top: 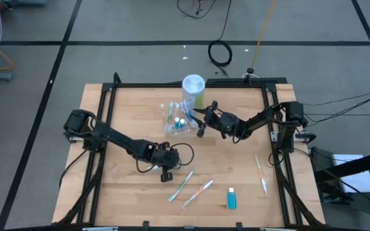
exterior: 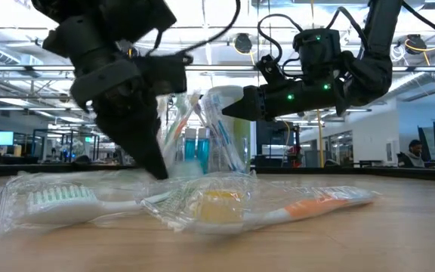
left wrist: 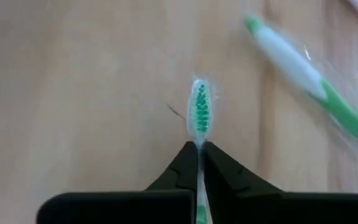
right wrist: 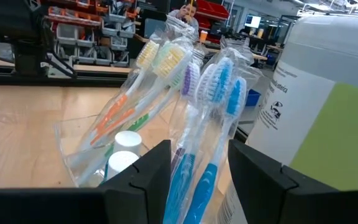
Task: Pick & Place toothbrushing station
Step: Put the green toothbrush into the transparent organizer
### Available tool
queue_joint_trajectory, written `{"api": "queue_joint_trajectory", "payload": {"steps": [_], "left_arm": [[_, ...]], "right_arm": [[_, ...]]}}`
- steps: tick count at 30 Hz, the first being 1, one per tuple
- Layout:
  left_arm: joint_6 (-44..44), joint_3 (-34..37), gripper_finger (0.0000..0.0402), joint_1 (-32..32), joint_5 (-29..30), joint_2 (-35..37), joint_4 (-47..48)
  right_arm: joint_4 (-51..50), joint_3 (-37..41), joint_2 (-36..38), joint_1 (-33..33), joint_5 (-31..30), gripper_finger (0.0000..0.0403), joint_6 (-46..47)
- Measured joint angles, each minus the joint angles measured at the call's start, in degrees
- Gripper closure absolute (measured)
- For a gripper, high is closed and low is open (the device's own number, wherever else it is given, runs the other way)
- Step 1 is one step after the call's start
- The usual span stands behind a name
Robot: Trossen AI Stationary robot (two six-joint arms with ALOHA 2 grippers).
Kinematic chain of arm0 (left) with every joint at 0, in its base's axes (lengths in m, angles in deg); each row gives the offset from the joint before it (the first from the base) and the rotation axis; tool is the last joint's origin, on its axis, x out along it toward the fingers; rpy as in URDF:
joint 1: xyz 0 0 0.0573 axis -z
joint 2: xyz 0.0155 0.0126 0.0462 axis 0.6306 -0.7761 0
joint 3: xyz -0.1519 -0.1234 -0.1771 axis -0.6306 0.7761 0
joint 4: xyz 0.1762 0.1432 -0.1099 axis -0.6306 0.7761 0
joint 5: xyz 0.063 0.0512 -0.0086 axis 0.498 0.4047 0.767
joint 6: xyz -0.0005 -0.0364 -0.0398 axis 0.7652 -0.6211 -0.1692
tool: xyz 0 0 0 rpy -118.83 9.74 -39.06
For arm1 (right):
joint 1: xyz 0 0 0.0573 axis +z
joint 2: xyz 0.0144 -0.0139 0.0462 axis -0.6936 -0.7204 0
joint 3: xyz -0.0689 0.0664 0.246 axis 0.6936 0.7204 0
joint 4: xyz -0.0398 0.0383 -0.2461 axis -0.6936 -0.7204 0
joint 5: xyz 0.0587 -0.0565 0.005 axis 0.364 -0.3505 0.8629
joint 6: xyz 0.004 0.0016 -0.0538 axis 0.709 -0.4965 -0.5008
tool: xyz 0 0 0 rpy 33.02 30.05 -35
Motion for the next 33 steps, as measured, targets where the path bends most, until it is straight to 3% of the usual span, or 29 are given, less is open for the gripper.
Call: {"api": "queue_joint_trajectory", "payload": {"steps": [8, 15, 20, 23, 28, 33], "left_arm": [[2.4, 0.0, 0.0389, -0.1, 12.6, 8.6, -0.1], [2.3, -0.1, 0.0384, -0.2, 39.9, 18.5, -2.3], [0.2, -0.1, 0.0381, -0.4, 57.3, 20.8, -8.6], [4.0, -0.1, 0.0389, -1.4, 60.6, 20.4, -13.6], [5.4, -0.2, 0.0396, -4.9, 60.6, 17.1, -19.4], [5.5, -0.2, 0.0379, -9.0, 60.7, 12.1, -25.3]], "right_arm": [[0.0, 0.0, 0.0, 0.0, 0.0, 0.0252, 0.0], [0.0, 0.0, 0.0, 0.0, 0.0, 0.0252, 1.5], [-0.6, 0.0, 0.1, 0.0, 0.1, 0.0252, 2.6], [-0.8, 0.0, 0.1, 0.0, 0.1, 0.0252, 2.6], [-1.3, 0.0, 0.0, 0.0, 0.1, 0.0252, 2.6], [-2.6, 0.0, 0.1, 0.0, 0.2, 0.0252, 2.6]]}}
